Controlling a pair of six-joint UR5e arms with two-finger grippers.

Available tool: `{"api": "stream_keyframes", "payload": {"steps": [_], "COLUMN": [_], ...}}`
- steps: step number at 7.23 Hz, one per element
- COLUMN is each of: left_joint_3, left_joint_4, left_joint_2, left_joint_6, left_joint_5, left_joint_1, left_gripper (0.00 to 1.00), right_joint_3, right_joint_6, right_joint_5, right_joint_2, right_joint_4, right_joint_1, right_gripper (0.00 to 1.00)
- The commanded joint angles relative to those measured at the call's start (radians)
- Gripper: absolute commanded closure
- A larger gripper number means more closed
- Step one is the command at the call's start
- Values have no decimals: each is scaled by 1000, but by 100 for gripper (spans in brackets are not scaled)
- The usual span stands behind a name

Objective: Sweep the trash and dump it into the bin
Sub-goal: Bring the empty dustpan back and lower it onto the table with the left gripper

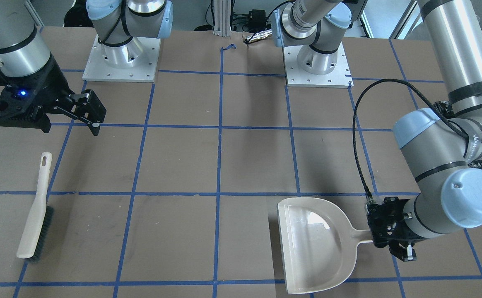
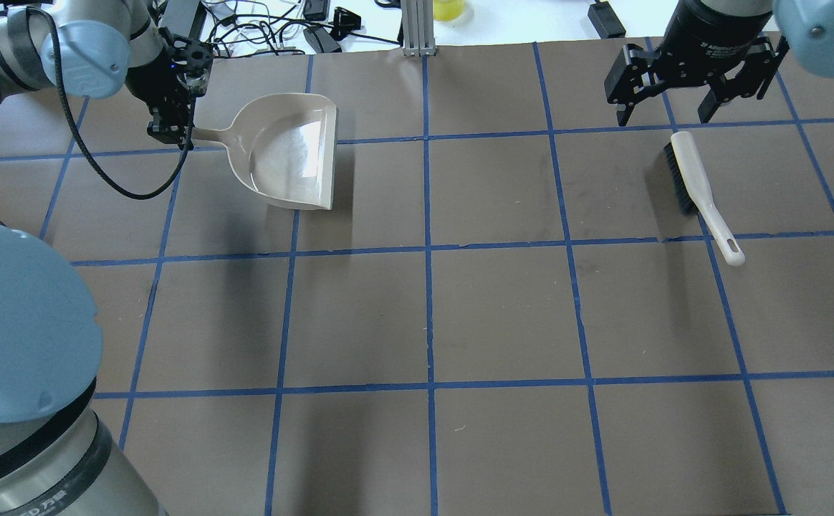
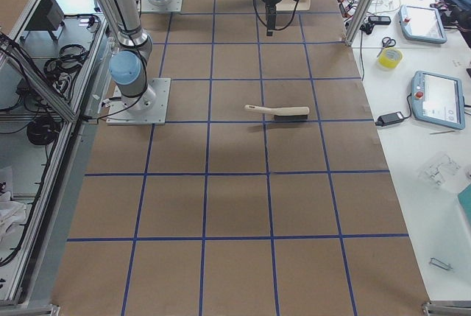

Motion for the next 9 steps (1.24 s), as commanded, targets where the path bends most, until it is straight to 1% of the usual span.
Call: {"api": "stream_keyframes", "payload": {"steps": [1,3,4,5,6,7,8,9], "left_joint_3": [-63,-81,-83,-87,-87,-71,-19,67], "left_joint_4": [86,92,91,91,92,92,74,-61], "left_joint_2": [-5,0,-3,-5,-5,10,36,58], "left_joint_6": [-2,14,55,58,52,35,-21,-57], "left_joint_5": [16,7,7,2,0,-45,-120,-121], "left_joint_1": [-1,5,-9,-7,-7,-12,-31,-62], "left_gripper": [97,97,64,43,7,0,0,0], "right_joint_3": [0,1,1,1,-3,-6,-6,-2], "right_joint_6": [1,-4,-7,2,-3,-1,-1,2], "right_joint_5": [12,12,12,9,12,15,12,11], "right_joint_2": [0,0,1,1,0,-2,-14,-24], "right_joint_4": [3,8,7,6,8,10,11,44], "right_joint_1": [3,3,3,2,2,2,2,2], "right_gripper": [0,0,0,0,0,0,0,0]}}
